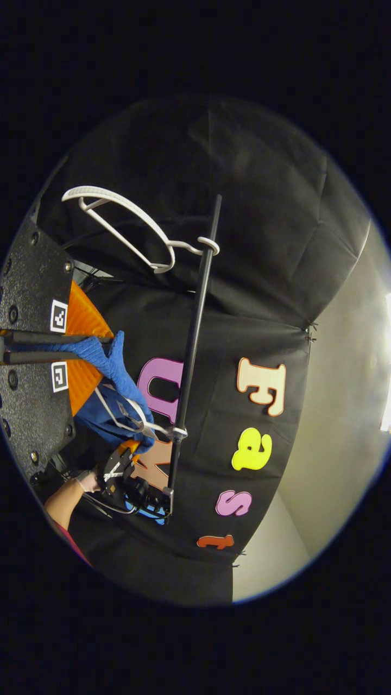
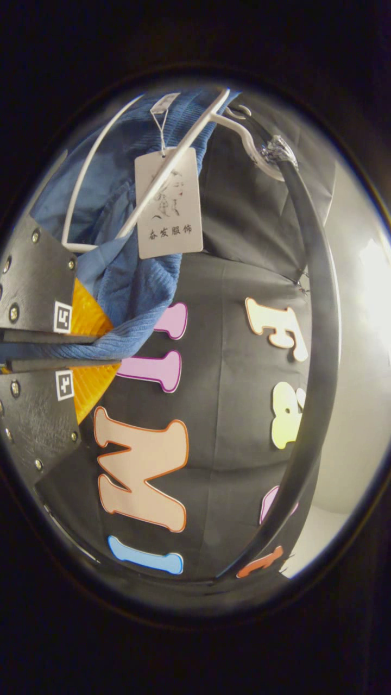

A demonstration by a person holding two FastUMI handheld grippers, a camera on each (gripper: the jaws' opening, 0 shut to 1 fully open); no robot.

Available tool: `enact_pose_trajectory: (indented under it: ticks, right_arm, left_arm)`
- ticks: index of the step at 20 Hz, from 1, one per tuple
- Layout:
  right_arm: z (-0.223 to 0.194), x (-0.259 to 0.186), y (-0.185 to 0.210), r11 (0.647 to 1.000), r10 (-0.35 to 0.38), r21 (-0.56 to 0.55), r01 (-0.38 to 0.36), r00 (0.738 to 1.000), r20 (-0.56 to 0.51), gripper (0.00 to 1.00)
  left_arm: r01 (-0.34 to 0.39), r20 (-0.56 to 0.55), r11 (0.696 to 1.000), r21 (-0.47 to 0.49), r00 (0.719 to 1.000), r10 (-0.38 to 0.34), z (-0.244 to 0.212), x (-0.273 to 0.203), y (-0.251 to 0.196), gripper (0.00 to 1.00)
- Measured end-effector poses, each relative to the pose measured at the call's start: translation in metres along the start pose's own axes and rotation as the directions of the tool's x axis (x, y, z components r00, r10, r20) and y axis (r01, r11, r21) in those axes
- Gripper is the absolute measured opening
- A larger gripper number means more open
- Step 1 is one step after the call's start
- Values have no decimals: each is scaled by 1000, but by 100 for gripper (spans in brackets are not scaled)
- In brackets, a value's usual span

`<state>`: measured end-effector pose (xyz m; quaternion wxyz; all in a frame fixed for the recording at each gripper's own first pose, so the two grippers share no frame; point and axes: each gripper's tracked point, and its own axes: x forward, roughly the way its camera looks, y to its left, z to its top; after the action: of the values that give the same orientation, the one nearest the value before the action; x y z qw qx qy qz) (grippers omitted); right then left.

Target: Grasp the clothes on the hanger with both hands and then place them into the laundry hamper below.

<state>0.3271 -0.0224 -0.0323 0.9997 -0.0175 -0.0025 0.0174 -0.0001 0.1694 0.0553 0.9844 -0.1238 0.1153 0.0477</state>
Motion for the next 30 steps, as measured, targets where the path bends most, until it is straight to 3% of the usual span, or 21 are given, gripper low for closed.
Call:
enact_pose_trajectory:
  ticks: [4, 16, 25, 30]
  right_arm:
    - [0, -2, 2, 1000, 2, 8, -2, 1000, 3, 10]
    - [6, 3, -15, 999, -38, -18, 38, 999, 25, 10]
    - [-1, 21, -39, 993, -101, -49, 103, 994, 41, 10]
    - [-23, 24, -41, 991, -117, -58, 117, 993, 12, 10]
  left_arm:
    - [-49, -10, 993, 108, 999, 51, 3, 9, 27, 5]
    - [-144, -22, 980, 134, 989, 148, -38, 44, 58, 6]
    - [-87, 21, 995, 55, 996, 86, -52, 78, 47, 5]
    - [-92, 22, 993, 80, 996, 90, -68, 94, 52, 5]
